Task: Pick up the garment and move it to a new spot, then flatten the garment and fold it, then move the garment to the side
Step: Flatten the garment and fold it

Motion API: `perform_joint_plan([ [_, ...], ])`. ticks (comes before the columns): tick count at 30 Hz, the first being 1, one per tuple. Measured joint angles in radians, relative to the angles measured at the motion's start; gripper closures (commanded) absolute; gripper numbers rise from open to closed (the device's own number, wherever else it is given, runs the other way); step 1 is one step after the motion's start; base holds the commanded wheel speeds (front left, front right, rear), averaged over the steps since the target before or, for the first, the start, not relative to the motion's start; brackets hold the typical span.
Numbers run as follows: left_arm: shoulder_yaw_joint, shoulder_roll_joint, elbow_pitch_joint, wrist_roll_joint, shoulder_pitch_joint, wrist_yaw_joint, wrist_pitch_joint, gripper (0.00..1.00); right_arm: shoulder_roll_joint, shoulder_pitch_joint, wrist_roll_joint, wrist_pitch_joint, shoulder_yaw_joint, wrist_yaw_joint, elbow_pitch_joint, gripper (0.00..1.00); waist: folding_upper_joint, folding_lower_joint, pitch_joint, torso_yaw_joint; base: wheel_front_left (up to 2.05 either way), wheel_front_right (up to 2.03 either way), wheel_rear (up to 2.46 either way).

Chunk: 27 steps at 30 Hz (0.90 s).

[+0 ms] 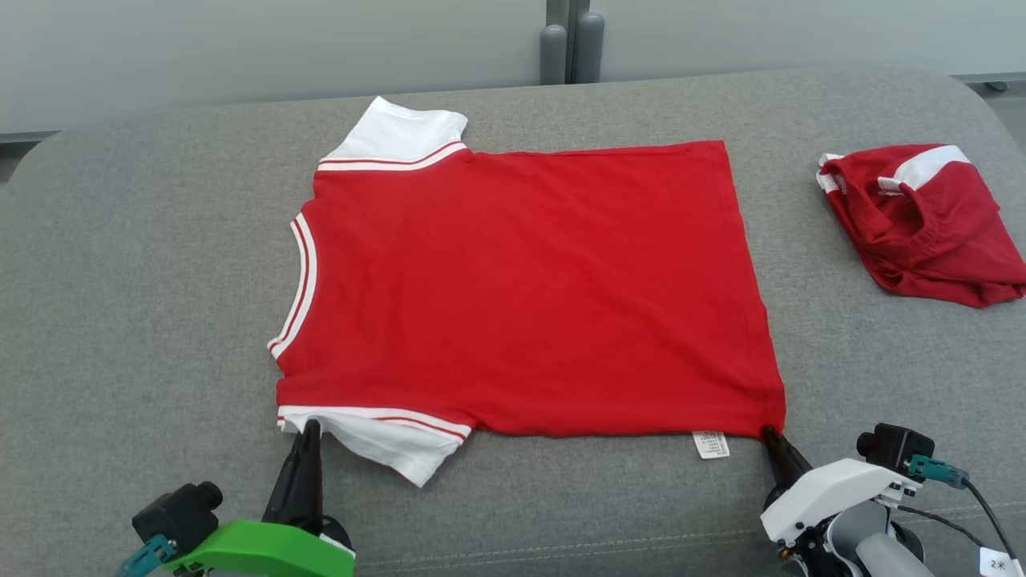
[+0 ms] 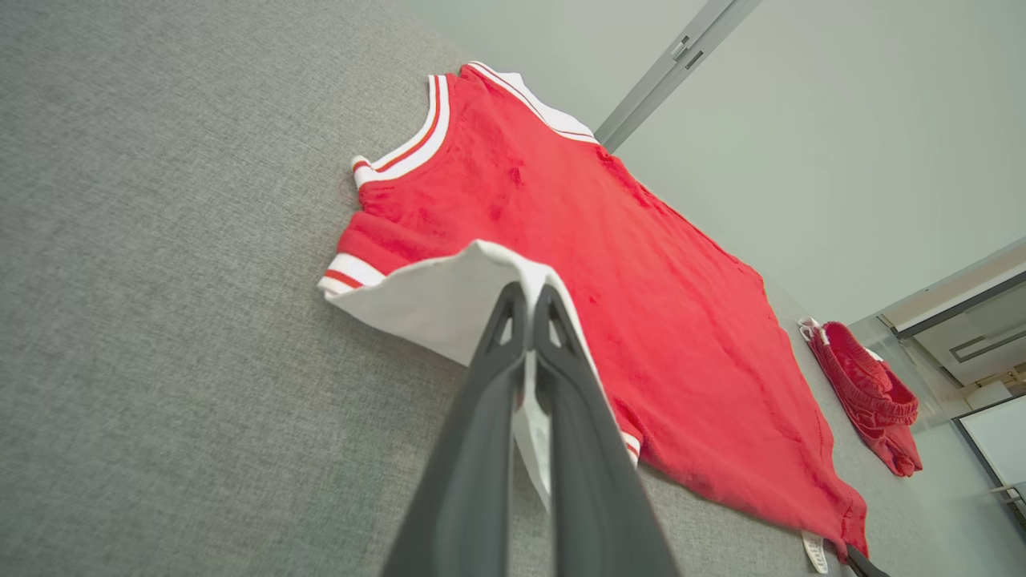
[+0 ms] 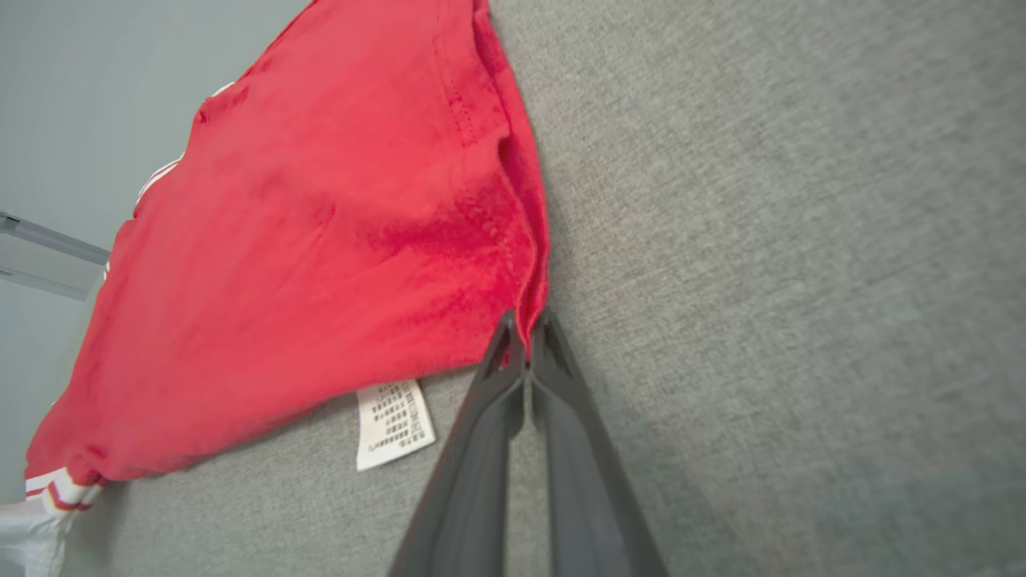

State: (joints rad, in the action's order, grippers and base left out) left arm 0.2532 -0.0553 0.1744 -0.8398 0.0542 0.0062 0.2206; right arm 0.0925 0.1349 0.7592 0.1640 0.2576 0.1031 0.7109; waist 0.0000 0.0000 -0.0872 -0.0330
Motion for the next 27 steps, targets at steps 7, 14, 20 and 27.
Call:
perform_joint_plan([
  [7, -0.011, 0.0, -0.031, 0.0, 0.009, 0.003, 0.001, 1.0, 0.002, 0.009, -0.001, 0.02, 0.008, 0.01, -0.01, 1.0, 0.0, 0.0, 0.011, 0.017, 0.0, 0.0, 0.0],
  [14, -0.02, 0.0, -0.051, 0.0, 0.02, 0.003, 0.002, 1.0, 0.007, 0.026, 0.017, 0.029, 0.007, 0.011, -0.06, 1.0, 0.0, 0.0, 0.026, 0.035, 0.0, 0.0, 0.0],
  [20, -0.03, 0.0, -0.066, -0.011, 0.035, 0.003, 0.01, 1.0, 0.009, 0.027, 0.051, 0.03, 0.004, 0.02, -0.09, 1.0, 0.0, 0.0, 0.04, 0.051, 0.0, 0.0, 0.0],
  [27, -0.044, 0.001, -0.096, -0.01, 0.003, 0.003, 0.011, 1.0, 0.023, 0.028, 0.075, -0.065, 0.039, 0.02, -0.083, 1.0, 0.0, 0.0, 0.035, 0.046, 0.0, 0.0, 0.0],
])
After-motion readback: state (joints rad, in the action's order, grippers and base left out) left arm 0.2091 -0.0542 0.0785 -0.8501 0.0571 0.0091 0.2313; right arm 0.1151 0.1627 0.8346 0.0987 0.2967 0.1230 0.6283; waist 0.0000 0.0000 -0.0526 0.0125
